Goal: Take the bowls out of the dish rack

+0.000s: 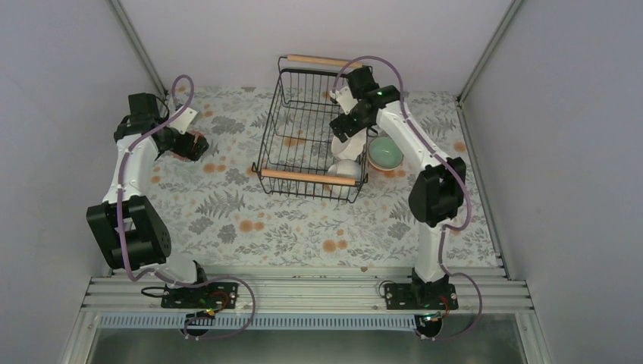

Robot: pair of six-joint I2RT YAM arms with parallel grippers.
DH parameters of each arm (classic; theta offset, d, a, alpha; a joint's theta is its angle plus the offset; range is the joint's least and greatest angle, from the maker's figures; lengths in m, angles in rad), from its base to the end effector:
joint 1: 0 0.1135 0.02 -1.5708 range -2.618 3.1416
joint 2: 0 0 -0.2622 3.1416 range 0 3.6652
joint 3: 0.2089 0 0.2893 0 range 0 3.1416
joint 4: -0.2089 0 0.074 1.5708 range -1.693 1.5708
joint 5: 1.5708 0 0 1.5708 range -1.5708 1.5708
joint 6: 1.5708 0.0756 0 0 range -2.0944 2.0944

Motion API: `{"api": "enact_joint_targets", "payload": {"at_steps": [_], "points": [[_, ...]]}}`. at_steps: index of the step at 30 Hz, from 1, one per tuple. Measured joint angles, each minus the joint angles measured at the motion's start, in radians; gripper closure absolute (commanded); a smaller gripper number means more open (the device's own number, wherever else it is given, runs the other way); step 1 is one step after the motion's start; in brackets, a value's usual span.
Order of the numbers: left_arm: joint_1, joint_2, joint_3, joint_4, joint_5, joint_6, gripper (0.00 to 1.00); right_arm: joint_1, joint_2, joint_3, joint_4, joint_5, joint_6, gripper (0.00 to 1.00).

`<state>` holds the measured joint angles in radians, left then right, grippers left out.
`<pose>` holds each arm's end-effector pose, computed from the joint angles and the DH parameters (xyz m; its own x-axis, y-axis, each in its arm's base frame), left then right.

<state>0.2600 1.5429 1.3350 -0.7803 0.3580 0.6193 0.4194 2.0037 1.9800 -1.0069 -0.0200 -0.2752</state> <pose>0.3756 0.0725 0.2550 -0.6887 0.3794 -0.6179 0.4241 0.9020 0.0811 0.4481 0.2014 0.2765 -0.6406 -0.5831 -0.4996 -0.6137 0.7799 -0.1233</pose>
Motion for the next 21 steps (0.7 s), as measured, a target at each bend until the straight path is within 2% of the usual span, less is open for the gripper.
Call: {"api": "enact_joint_targets", "payload": {"at_steps": [10,15,21], "points": [[-0.018,0.012,-0.015,0.005,0.043,-0.019,0.0,0.04,0.132,0.03,0.035,0.182,0.008,0.01],[-0.095,0.034,0.0,-0.022,0.054,-0.03,0.0,0.051,0.163,0.03,0.034,0.207,0.015,0.0],[-0.22,0.059,0.097,-0.08,0.078,-0.056,0.0,0.051,0.166,0.028,0.04,0.244,0.023,0.0]]}}
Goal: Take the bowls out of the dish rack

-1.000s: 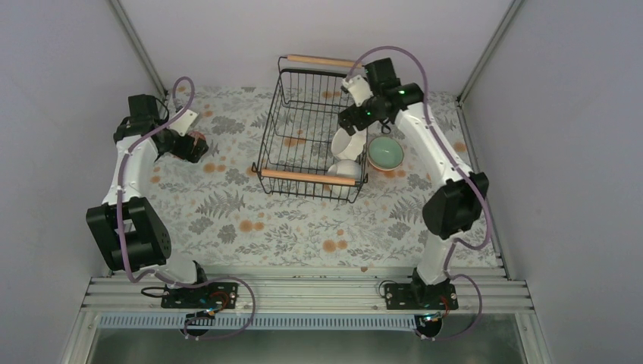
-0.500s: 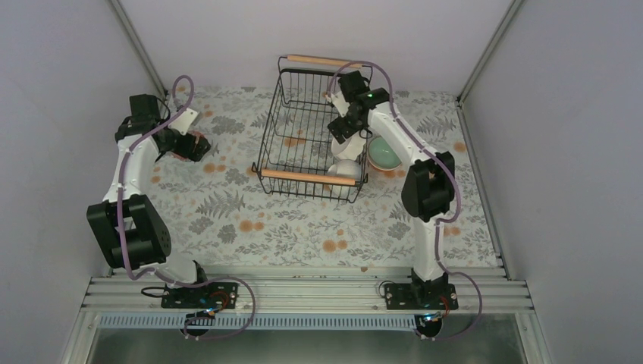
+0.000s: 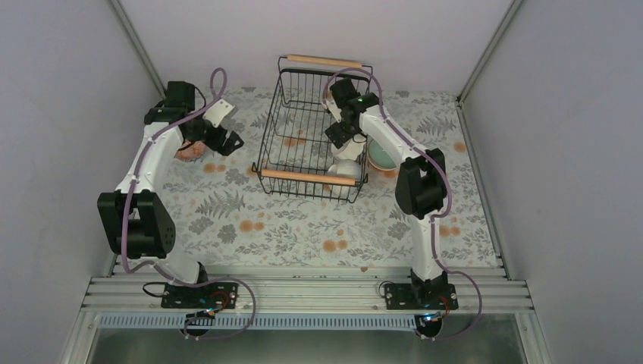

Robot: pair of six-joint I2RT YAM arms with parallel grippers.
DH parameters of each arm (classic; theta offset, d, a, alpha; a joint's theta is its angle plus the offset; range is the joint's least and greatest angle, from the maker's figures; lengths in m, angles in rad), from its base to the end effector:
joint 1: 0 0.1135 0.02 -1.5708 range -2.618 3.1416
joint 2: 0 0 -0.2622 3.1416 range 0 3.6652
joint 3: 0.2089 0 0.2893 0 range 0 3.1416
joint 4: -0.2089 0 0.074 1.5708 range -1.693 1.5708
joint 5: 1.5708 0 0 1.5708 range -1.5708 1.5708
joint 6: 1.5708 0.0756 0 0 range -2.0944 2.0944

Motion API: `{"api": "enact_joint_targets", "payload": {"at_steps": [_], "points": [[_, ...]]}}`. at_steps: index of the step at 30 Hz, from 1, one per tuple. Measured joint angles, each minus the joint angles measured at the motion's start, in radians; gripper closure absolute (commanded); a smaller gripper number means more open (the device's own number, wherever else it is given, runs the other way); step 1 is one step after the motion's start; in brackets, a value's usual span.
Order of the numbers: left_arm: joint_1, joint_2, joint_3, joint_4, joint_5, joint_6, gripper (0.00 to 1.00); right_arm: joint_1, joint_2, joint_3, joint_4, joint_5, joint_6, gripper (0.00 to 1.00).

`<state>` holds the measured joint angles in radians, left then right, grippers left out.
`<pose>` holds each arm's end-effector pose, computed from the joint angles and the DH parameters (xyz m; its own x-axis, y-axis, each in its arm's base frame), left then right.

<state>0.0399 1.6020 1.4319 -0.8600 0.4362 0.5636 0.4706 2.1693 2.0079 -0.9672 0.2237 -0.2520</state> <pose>0.3916 -0.0163 0.2646 -0.6274 0.4596 -0.6286 0.6108 0.7912 -0.0312 0.4710 0.2208 0.2104 -0.6910 -0.6243 -0.3644 -0.5471 0.7811 -0.3009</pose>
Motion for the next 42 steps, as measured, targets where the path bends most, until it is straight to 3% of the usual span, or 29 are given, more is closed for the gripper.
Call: {"api": "enact_joint_targets", "payload": {"at_steps": [6,19,42], "points": [[-0.051,0.043,0.106,-0.053,0.046,-0.026,0.0,0.002,0.0,-0.029,0.019,0.031,-0.001,0.0],[-0.167,0.15,0.175,-0.101,0.023,-0.076,0.0,0.007,0.0,-0.047,0.035,0.036,-0.005,0.0],[-0.234,0.214,0.165,-0.05,0.01,-0.145,0.0,-0.012,-0.039,-0.004,-0.076,-0.321,-0.036,0.06]]}}
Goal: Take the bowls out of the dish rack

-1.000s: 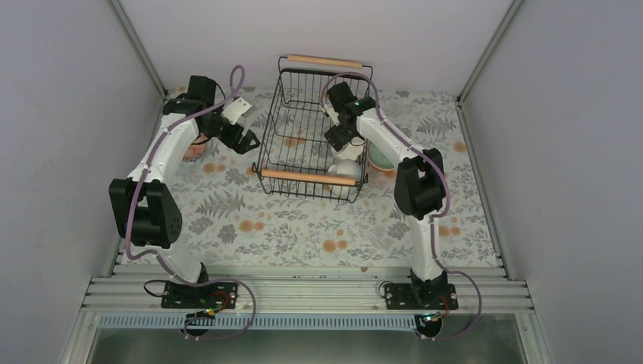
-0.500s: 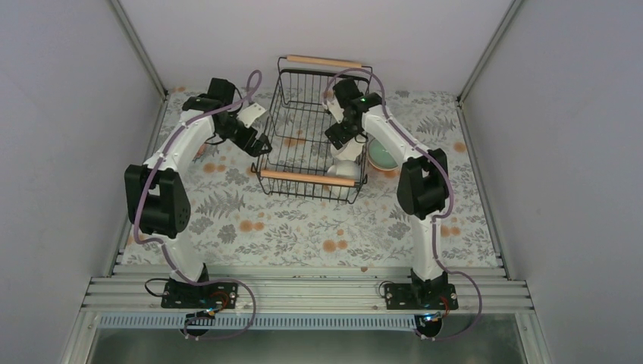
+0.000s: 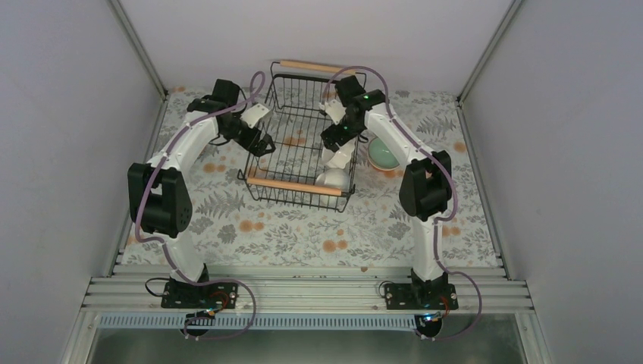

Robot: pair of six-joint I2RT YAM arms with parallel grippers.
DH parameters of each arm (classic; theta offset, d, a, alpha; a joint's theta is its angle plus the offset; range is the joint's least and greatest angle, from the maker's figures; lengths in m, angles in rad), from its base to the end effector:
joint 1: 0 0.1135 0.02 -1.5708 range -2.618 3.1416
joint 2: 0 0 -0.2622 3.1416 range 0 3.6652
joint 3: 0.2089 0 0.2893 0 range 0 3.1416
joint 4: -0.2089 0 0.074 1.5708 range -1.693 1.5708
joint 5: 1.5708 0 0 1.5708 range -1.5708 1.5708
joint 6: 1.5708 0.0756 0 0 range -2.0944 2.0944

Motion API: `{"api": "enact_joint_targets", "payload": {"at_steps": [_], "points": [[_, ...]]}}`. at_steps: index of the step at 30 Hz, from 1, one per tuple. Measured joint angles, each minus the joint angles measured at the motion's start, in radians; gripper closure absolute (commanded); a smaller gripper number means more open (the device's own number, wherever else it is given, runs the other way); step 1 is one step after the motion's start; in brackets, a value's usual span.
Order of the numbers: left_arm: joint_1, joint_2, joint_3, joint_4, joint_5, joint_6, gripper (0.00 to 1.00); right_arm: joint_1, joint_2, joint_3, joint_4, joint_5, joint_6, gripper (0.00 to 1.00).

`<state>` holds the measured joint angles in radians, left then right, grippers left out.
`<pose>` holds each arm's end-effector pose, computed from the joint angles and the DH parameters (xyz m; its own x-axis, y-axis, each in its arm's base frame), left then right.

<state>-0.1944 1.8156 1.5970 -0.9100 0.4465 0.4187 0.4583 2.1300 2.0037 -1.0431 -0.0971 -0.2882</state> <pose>0.4192 -0.1158 0.2366 -0.6656 0.5048 -0.5496 0.6854 0.7049 -0.1826 0.4503 0.2303 0.2222 -0.6567 -0.6394 -0.4000 -0.6894 0.7240 -0.0255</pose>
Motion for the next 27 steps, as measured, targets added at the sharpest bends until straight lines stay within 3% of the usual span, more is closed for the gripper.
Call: {"api": "enact_joint_targets", "payload": {"at_steps": [17,27], "points": [[0.002,0.002,-0.029,0.02,-0.031,-0.036,0.0,0.034,0.029,0.08,-0.03,-0.19,0.0,0.05],[0.001,0.002,-0.032,0.026,-0.03,-0.039,0.0,0.064,0.069,0.102,0.011,-0.221,0.0,0.05]]}}
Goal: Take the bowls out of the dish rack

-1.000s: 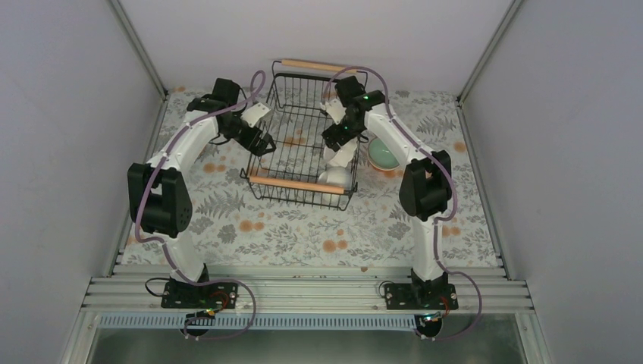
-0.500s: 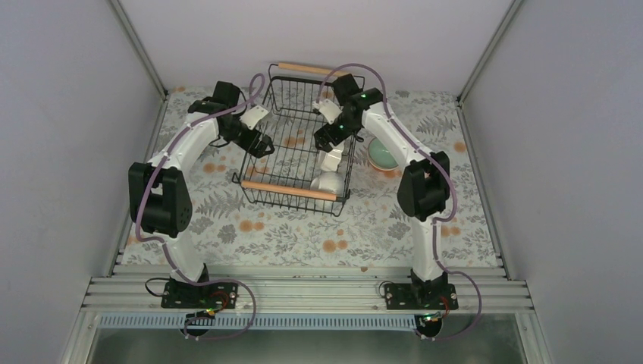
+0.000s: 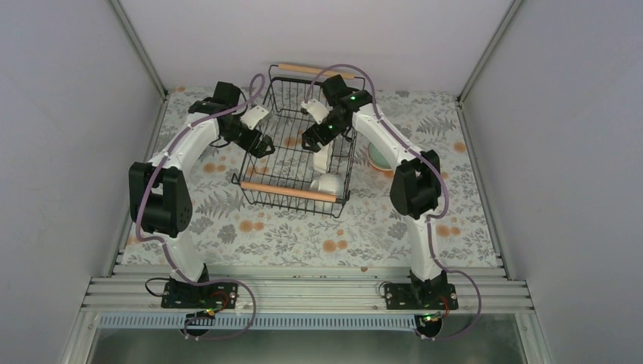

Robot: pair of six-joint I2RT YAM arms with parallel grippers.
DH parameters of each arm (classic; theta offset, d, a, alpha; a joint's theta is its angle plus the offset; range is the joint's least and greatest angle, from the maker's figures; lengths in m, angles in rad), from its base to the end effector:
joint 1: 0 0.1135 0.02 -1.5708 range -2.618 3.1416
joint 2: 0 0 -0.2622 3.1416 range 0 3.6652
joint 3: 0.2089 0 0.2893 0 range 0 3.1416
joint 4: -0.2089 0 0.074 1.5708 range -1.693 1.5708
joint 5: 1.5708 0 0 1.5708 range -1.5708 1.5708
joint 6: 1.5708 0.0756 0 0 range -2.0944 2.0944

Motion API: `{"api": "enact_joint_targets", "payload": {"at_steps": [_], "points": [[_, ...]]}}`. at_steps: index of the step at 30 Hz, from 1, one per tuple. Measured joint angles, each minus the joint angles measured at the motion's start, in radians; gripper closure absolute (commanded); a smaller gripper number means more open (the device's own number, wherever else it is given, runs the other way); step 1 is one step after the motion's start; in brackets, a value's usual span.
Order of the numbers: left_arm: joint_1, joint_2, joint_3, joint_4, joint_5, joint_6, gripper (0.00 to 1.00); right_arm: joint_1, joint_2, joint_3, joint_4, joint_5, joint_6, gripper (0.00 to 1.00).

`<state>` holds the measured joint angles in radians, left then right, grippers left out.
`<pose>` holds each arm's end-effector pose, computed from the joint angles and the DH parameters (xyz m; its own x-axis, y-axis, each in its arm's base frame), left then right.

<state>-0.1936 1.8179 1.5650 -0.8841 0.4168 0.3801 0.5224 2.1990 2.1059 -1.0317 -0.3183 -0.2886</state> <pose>0.4193 -0.1134 0.2251 -0.6996 0.4829 -0.5266 0.6488 0.7381 -0.1852 0.4426 0.2821 0.2275 -0.5814 -0.6466 -0.4939 -0.7890 0.5964 0.1479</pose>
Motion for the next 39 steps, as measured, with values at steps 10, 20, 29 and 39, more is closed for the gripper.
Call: {"api": "enact_joint_targets", "payload": {"at_steps": [10,20,29,39], "points": [[0.0,0.0,-0.007,0.01,0.003,0.0,0.0,0.0,0.009,0.0,0.003,0.027,0.002,0.05],[-0.001,-0.002,-0.019,0.023,0.005,0.0,0.0,-0.002,0.009,-0.023,0.016,0.084,0.002,0.04],[-0.004,-0.007,-0.023,0.023,0.006,0.0,0.0,-0.018,0.073,0.005,-0.021,0.09,0.002,0.01],[-0.005,-0.009,-0.026,0.023,0.006,0.0,0.0,-0.013,0.112,0.044,-0.031,0.096,0.001,0.0]]}}
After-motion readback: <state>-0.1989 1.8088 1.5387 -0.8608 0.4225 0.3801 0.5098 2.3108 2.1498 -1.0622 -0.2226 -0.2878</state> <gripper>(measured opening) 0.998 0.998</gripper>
